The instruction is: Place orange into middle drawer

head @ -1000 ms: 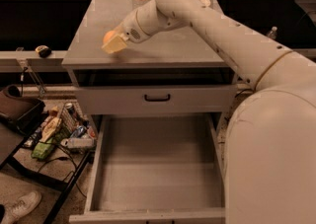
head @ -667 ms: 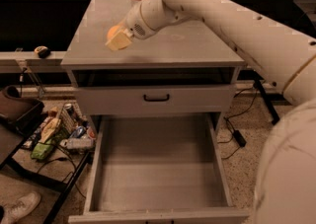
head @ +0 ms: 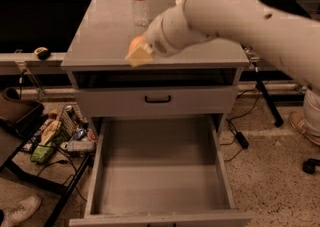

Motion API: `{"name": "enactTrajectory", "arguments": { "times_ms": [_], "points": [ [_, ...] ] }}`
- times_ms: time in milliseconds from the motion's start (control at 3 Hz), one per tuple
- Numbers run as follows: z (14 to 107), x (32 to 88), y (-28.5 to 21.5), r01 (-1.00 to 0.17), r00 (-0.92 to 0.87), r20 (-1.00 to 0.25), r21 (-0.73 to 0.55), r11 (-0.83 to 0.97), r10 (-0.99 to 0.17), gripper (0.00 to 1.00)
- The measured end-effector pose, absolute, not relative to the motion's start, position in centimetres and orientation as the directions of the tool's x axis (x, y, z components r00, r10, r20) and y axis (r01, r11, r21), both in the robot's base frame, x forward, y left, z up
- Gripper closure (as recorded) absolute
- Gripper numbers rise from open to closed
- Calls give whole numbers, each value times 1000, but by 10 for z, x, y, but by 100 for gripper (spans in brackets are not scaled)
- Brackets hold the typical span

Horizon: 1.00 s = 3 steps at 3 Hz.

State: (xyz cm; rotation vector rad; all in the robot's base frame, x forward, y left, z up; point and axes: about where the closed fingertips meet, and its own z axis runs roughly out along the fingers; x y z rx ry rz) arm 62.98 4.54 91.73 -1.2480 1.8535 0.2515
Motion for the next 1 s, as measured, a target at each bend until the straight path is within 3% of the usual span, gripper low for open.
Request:
{"name": "enactTrajectory", "arguments": {
  "times_ms": [333,1000],
  "points": [
    [812,585,-1,-815,-289,-706,-172,553,-646,100],
    [637,577,-41,-859,-357,-683,-29,511,-638,100]
  ]
}}
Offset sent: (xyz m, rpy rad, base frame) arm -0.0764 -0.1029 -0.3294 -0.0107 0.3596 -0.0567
